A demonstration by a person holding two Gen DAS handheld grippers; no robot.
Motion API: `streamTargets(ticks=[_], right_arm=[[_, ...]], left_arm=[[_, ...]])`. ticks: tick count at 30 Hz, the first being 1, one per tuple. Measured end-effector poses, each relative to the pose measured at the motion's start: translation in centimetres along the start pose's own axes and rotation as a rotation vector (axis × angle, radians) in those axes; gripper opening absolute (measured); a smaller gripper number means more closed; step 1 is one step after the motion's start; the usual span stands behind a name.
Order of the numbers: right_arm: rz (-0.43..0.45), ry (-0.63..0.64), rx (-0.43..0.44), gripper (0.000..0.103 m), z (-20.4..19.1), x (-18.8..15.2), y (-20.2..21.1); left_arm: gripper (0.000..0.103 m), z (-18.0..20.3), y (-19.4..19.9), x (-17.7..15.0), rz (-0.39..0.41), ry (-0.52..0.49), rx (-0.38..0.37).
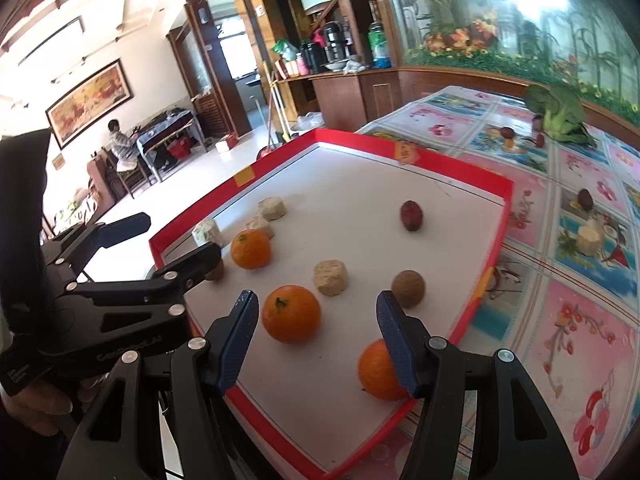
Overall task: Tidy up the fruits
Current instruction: 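Carry the orange and kiwi over the tray and open both grippers to release, then move both open grippers back from the tray over the tablecloth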
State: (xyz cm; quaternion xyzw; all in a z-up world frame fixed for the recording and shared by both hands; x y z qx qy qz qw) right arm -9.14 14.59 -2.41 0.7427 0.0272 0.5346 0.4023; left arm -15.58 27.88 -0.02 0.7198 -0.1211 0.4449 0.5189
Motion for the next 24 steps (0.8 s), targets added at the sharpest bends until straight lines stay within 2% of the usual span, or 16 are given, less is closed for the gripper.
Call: streamTargets(ticks=[4,8,12,16,24], right_arm=[[0.030,-0.060,-0.020,0.061,1.6,-0.2,1.1],[0.063,-0.121,-0.036,0.061,3.2,-0.5,2.6],[0.107,-0.177,-0.069,0.061,5.5,-0.7,4.4],[0.145,-0.209,-0.109,0.061,7.8,-1.0,6.4],[0.188,-0.325,-0.278,0.061,16.3,-4.5,12.6]], left_arm=[[0.090,1.2,0.8,0.2,0.004,-0.024,-0.018],[0.097,2.6,1.7,0.5,0.018,-0.051,-0.039],[0.100,4.3,2.7,0.8,0.033,-0.086,-0.061],[0.101,7.2,3.5,0.8,0.030,-0.140,-0.115],[0.102,13.7,5.0,-0.1,-0.003,-0.234,-0.266]])
Point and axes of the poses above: each gripper's, at about its wrist camera, not at the fingertips, and y roughly against the way its jaws point, z to its right, x to its top, the point moved 8 cm from there along -y, roughly the way its jaws point, and after that the axes turned 10 degrees about y, right-handed, at the moved point
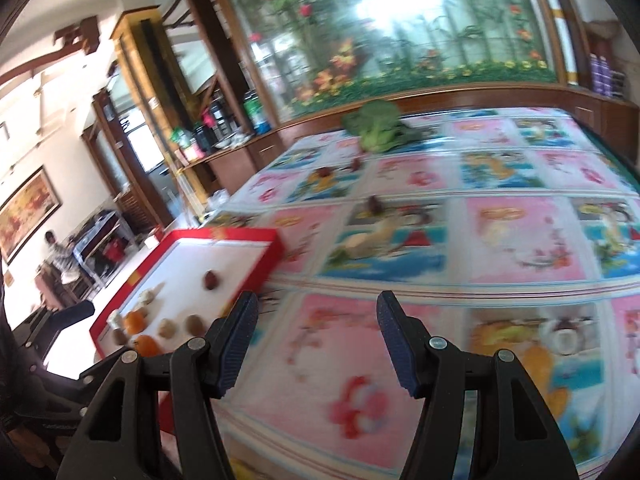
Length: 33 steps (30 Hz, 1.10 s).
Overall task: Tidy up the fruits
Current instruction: 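Move both open grippers back from the tray over the tablecloth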
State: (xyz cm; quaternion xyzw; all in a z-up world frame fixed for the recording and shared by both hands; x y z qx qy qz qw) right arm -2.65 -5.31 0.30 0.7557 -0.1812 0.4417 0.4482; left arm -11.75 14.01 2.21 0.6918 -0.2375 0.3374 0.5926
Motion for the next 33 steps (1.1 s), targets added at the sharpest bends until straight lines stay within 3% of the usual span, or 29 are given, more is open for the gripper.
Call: streamTargets(ticks=[5,12,18,22,27,33], right_arm=[[0.003,-0.039,-0.094,0.062,5.5,0.1,1.8],[-0.093,-0.084,-0.211,0.062,11.1,0.8,0.5],[-0.135,-0.069,-0.260,0.059,11.7,2.9,-2.9],[-0.195,-0.047,-0.301,0.034,11.5,3.0,-5.5],[-0.177,-0.060,-0.340,0.034,12.3,2.2,-5.6],[-0.191,-0.074,-0.289,0.034,12.9,1.7,-5.5]], left_arm=[[0.102,3.6,-0.5,0.5,-0.012,-0.048,-0.074],[0.102,6.2,-2.6,2.1,-0.037,-0.086,-0.110],[0.102,6.4,-5.1,3.9,-0.064,-0.099,-0.089],[0.102,6.5,-6.9,5.0,-0.093,-0.093,-0.085],[0.103,7.6,-9.1,6.5,-0.116,-0.075,-0.105],[0.103,10.7,-12.2,7.4,-0.145,-0.090,-0.138]])
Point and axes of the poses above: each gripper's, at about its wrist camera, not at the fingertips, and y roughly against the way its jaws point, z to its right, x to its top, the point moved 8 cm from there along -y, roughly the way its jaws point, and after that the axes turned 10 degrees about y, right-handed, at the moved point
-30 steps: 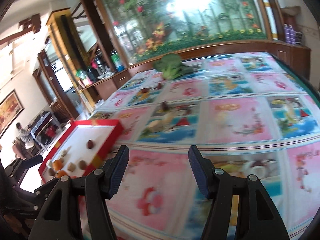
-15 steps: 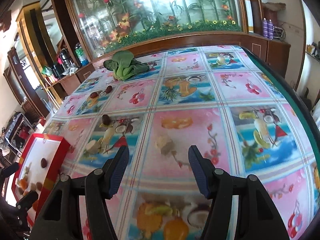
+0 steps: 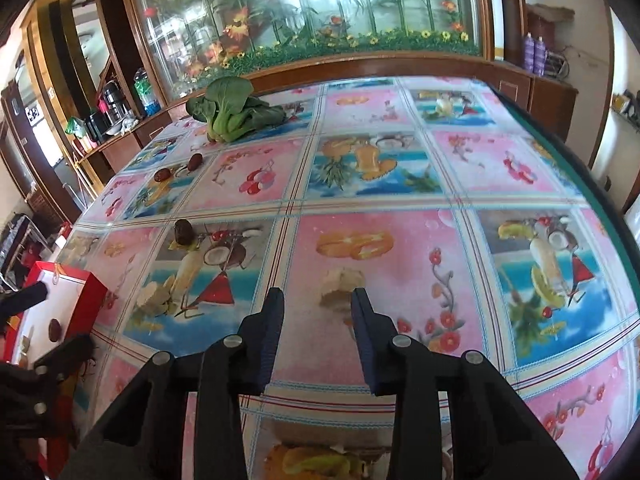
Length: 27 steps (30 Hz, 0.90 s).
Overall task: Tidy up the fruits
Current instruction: 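Move both open grippers back from the tray over the tablecloth, then grasp a beige cube with the right gripper while the left gripper grasps a beige round bun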
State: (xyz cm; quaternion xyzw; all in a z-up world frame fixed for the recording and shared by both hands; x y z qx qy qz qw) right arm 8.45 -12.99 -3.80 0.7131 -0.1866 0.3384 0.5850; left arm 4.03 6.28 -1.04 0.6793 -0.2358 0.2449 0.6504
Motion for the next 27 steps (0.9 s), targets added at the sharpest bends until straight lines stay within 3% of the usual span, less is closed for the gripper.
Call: streamTargets(ticks=[4,8,10,12,19,24,27], right_arm=[[0.056,-0.040,0.023,0.034,0.9,0.9,1.3],[0.051,-0.080,0.032,0.034,1.9,1.1,1.4],[0.043,-0.087,0.034,0.034,2.2,1.0,1.4],[0.038,-0.079,0.039,0.034,2.1,1.1,1.3],[-0.017,-0.054,0.034,0.034,1.7,0.5,0.5],[-0.012,-0.038,0.042,0.035,1.5,0.5,0.7],[-0.035,-0.027,0.048,0.036,1.3,0.3,0.2]], left_arm=[[0.103,1.6,-2.0,0.6,-0.017,-0.028,-0.033],[0.101,2.4,-3.8,0.8,-0.051,-0.063,-0.060],[0.093,2.4,-4.6,1.0,-0.075,-0.063,-0.069],[0.074,2.4,-5.2,1.2,-0.090,-0.060,-0.084],[0.058,3.4,-6.2,1.4,-0.097,-0.077,-0.135],[0.031,4.6,-6.0,1.3,-0.107,-0.088,-0.197],[0.031,5.3,-5.6,0.9,-0.101,-0.117,-0.209]])
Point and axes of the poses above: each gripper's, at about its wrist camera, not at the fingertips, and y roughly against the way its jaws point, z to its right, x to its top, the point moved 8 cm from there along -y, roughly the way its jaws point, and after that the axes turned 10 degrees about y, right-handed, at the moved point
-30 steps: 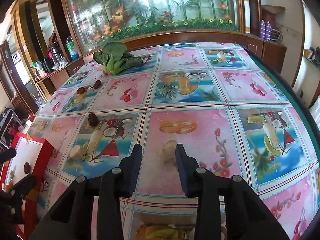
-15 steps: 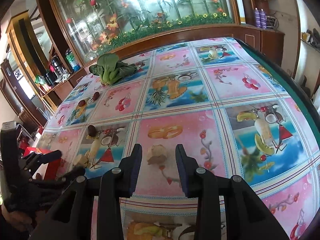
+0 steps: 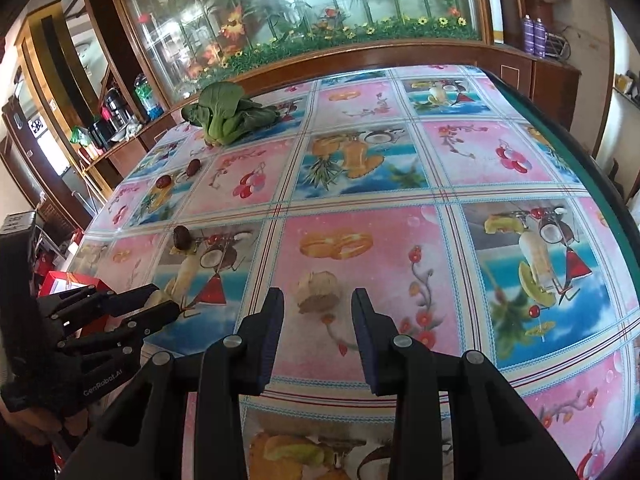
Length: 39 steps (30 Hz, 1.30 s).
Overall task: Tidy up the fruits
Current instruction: 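Grasp a beige cube with the right gripper while the left gripper grasps a beige round bun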
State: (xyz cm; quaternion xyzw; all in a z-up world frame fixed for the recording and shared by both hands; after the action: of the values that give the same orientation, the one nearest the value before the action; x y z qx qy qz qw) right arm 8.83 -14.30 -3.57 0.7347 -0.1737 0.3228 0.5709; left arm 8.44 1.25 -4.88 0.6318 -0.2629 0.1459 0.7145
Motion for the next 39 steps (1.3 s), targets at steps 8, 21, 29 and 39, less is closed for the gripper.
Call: streamTargets(ticks=[8,21,29,39], right_arm=[[-0.011,0.032,0.014,0.049,-0.8,-0.1,-0.6],[-0.034,0.065,-0.024,0.020,-0.1,-0.6,-1.8],[-0.077,0.108,0.052,0.012,-0.3,-1.6,-1.0],[-0.044,0.003,0.047,0.043,1.2,-0.6,-0.9]], left_arm=[[0.031,0.6,1.1,-1.8,-0.012,0.022,-0.044],[0.069,0.1,1.6,-2.4,0.011,0.045,0.018],[0.058,0.8,1.3,-2.4,0.008,0.036,-0.009],[0.057,-0.1,1.1,-2.0,0.011,0.074,-0.024]])
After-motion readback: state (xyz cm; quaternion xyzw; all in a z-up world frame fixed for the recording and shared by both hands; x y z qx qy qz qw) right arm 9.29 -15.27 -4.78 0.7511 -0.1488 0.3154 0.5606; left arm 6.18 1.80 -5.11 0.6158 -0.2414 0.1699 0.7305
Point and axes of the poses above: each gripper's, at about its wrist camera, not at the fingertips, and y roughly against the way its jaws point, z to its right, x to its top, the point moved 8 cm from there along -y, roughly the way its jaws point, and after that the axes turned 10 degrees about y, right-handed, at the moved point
